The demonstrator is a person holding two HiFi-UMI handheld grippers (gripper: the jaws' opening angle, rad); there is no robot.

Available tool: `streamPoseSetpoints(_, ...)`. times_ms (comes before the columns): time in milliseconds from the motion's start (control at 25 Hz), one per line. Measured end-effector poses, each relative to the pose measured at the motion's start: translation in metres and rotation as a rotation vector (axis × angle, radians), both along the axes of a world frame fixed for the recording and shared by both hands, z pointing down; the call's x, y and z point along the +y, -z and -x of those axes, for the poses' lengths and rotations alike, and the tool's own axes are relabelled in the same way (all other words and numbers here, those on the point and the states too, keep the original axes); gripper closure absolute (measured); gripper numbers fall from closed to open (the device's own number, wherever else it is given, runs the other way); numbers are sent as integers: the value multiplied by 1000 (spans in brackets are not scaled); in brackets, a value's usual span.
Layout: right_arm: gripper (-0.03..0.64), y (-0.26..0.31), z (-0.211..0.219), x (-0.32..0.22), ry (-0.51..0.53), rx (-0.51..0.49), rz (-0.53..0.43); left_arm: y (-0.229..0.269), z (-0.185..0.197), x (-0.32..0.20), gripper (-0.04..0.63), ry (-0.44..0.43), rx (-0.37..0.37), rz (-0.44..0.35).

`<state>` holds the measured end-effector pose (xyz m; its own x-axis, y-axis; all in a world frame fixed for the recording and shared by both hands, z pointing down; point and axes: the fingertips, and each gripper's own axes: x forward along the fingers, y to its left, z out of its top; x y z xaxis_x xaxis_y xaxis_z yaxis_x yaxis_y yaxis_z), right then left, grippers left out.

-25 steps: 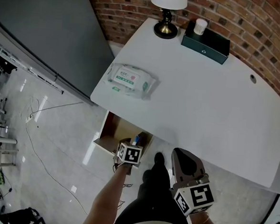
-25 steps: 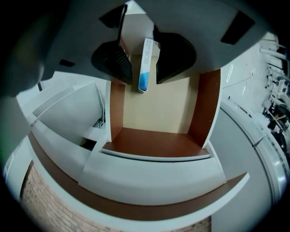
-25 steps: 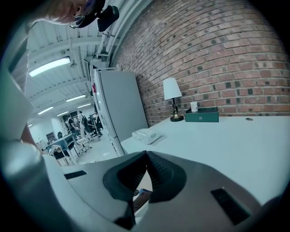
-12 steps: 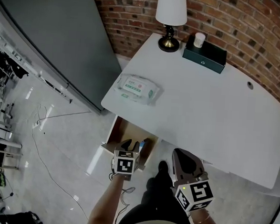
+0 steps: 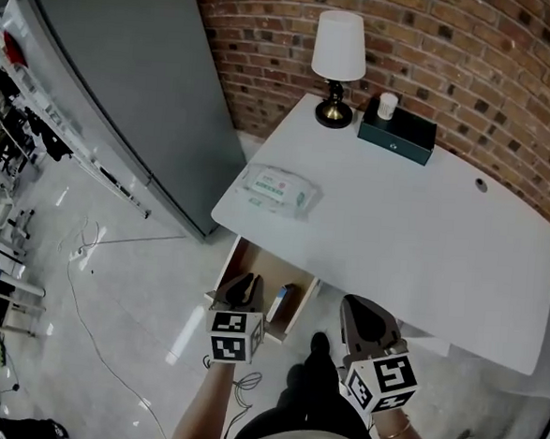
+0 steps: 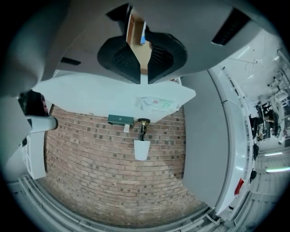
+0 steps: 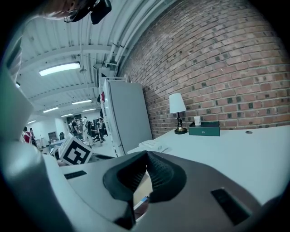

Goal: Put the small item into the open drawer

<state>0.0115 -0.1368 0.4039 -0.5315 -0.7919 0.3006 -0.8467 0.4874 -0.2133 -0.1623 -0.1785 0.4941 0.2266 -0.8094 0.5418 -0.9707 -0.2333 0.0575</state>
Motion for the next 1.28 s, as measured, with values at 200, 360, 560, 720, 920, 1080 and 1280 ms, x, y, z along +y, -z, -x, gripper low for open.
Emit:
streamPoseSetpoints(200,609,14,-2,15,7,6,-28,43,1,21,541,11,23,-82)
streamPoseSetpoints(360,611,22,-2,26,12,9,-42,68,2,37,551,16,45,-135)
streamPoseSetpoints(560,611,30,1,39,27,6,-64,94,7,60,560,22,50,-191)
streamPoseSetpoints(720,612,39,4,48,26,12,-83,113,15,75,560,34,63,-229)
streamPoseSetpoints(920,612,48,2,57,26,20,-102,129,19,90,560,43,70,-259)
streamPoseSetpoints(1080,612,52,1,63,22,23,-108,139,21,99,560,46,80,-273)
streamPoseSetpoints(1280,612,52,1,71,23,32,-109,141,23,108,560,48,88,-279)
